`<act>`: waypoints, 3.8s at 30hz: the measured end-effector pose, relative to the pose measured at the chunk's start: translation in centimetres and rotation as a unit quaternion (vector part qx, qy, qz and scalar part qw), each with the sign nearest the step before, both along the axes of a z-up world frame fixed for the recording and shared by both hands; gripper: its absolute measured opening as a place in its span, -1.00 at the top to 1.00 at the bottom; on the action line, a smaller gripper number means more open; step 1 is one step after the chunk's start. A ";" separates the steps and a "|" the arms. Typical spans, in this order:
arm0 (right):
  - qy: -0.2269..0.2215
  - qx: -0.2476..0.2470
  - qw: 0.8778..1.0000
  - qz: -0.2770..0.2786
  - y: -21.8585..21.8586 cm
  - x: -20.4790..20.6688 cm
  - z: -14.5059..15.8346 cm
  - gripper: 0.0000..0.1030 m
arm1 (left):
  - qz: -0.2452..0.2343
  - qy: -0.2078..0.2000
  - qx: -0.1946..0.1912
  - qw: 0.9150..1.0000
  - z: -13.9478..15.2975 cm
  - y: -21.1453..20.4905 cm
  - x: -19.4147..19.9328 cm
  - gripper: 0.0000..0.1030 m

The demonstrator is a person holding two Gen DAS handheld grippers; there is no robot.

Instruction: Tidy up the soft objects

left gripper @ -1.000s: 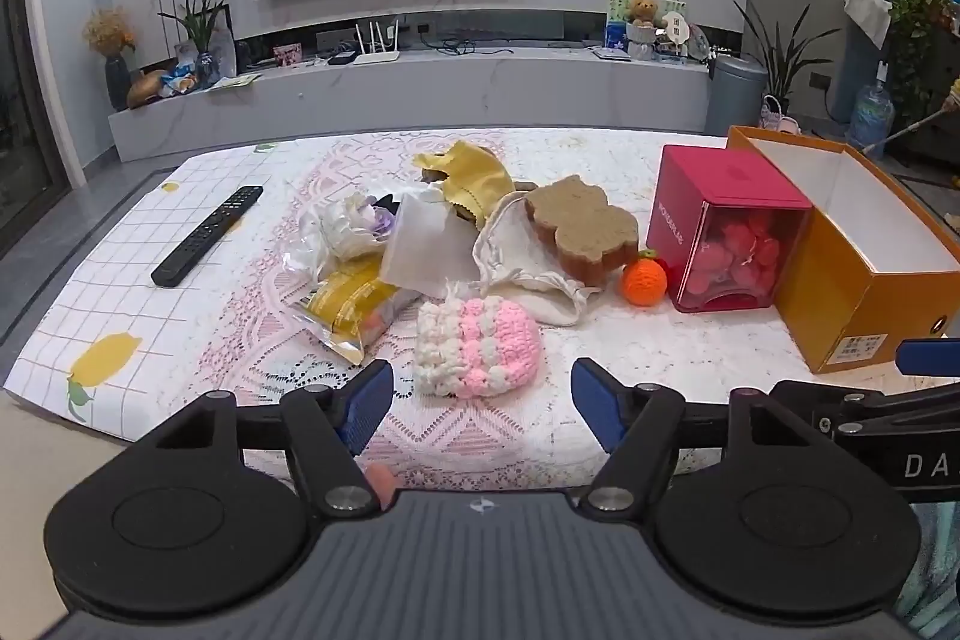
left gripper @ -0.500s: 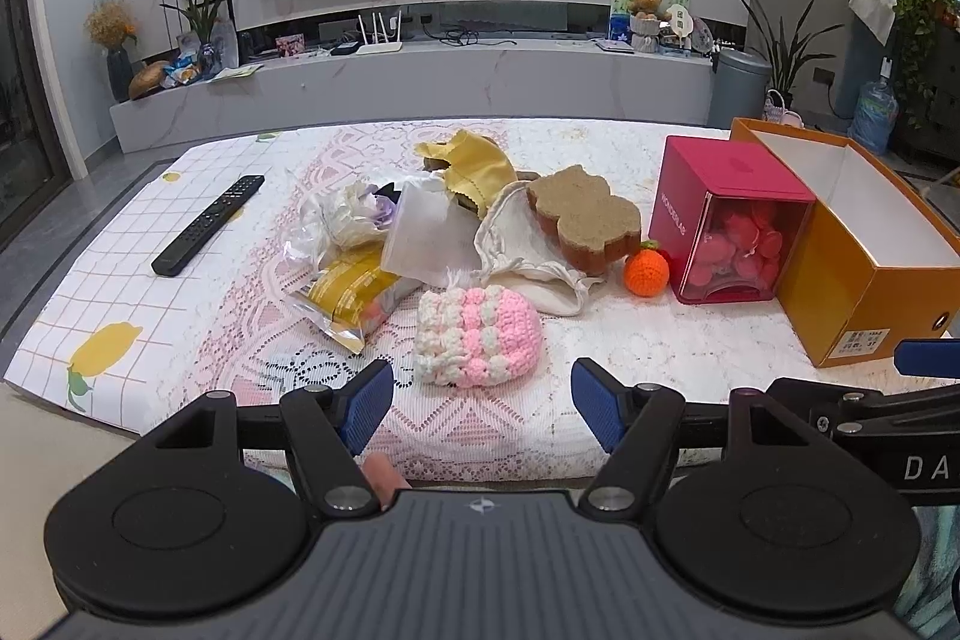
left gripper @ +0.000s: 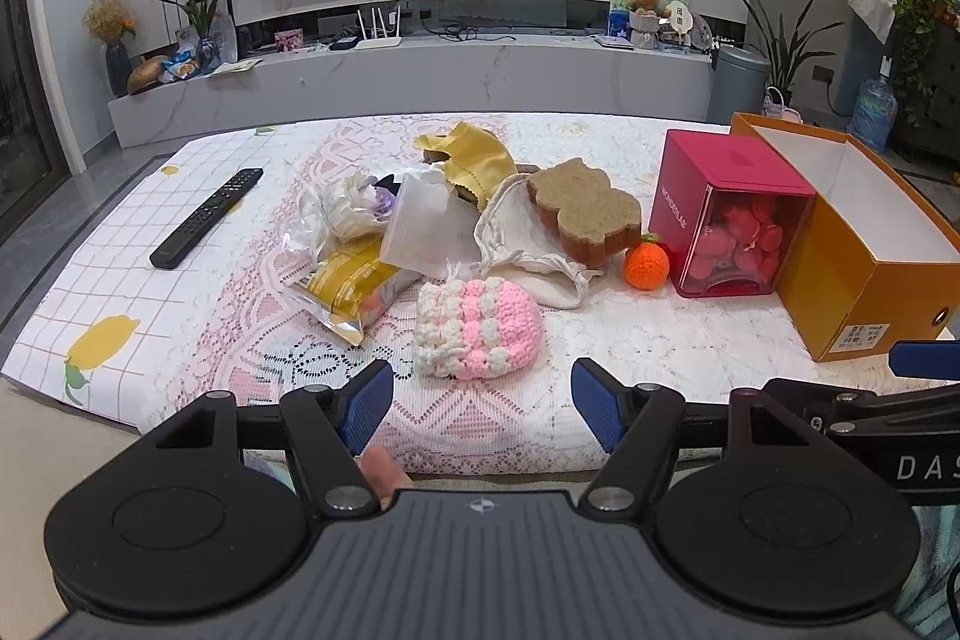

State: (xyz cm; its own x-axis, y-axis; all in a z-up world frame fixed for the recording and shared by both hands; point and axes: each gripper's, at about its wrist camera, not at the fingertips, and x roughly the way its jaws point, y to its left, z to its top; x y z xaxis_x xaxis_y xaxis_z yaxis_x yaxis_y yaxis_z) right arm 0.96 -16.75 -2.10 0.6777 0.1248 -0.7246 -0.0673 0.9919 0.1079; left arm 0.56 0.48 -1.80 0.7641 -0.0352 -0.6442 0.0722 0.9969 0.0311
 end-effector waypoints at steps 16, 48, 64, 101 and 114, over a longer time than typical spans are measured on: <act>0.007 -0.008 1.000 0.004 0.5 0.3 -0.3 -0.95 | 0.001 0.007 -0.001 1.000 -0.1 0.4 0.1 -0.56; 0.009 -0.012 1.000 0.008 1.1 0.2 -0.5 -0.95 | -0.001 0.017 -0.011 1.000 -0.6 0.6 0.2 -0.56; -0.058 -0.040 0.996 0.047 1.2 1.7 -1.9 -0.95 | -0.044 0.019 -0.080 0.996 -1.0 2.1 2.8 -0.22; -0.143 -0.220 0.953 0.154 8.0 19.0 -10.4 -0.80 | 0.010 0.151 -0.131 0.980 -9.3 4.8 17.6 -0.75; -0.109 -0.213 0.963 0.124 8.2 19.1 -11.9 -0.74 | 0.021 0.171 -0.136 0.976 -10.2 4.7 18.0 -0.60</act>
State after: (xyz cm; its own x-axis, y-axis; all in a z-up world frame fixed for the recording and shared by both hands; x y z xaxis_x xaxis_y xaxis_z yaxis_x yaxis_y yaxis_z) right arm 20.03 -8.52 -14.03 0.8078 0.0249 -0.5889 -0.2822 0.8935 -0.3493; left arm 18.52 5.20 -12.00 0.5106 -0.2147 -0.8326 -0.0085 0.9670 -0.2546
